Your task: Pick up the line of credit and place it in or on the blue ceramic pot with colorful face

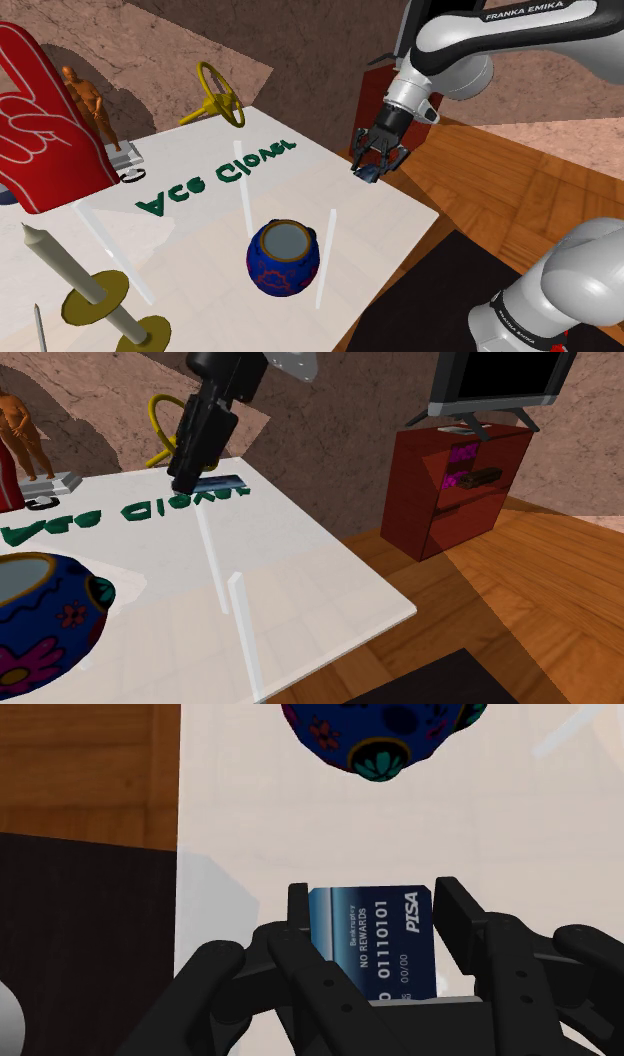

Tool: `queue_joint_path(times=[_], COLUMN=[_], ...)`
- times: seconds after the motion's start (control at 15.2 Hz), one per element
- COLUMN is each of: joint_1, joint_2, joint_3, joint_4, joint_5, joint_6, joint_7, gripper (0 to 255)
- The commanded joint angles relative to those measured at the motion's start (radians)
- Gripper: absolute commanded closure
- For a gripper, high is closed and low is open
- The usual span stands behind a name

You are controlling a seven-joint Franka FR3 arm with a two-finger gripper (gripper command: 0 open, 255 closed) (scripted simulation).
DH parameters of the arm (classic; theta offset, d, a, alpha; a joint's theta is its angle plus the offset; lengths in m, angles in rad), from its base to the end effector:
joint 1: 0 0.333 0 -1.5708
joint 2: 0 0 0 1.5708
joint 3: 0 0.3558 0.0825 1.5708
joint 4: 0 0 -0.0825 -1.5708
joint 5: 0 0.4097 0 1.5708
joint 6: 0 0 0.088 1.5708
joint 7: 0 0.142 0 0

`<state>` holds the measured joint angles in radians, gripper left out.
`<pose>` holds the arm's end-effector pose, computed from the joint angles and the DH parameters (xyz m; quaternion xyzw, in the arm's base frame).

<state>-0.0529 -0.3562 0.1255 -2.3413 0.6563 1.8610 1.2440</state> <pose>0.4352 0.1021 0.4709 -0.7278 0.6227 0.2170 0.1885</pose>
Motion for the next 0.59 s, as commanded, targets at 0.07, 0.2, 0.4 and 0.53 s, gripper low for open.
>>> queue_joint_path(times=[0.07, 0.2, 0.4, 0.53], joint_1=[0.035, 0.057, 0.089, 0.108], joint_2=[0.018, 0.032, 0.062, 0.088], joint_3=[0.055, 0.091, 0.145, 0.182], joint_4=[0.018, 0.031, 0.060, 0.086], joint_5=[0.032, 0.050, 0.070, 0.078], joint_6=[0.045, 0.075, 0.122, 0.155], joint_7=[0.062, 0.103, 0.165, 0.208], gripper=[255, 255, 255, 255])
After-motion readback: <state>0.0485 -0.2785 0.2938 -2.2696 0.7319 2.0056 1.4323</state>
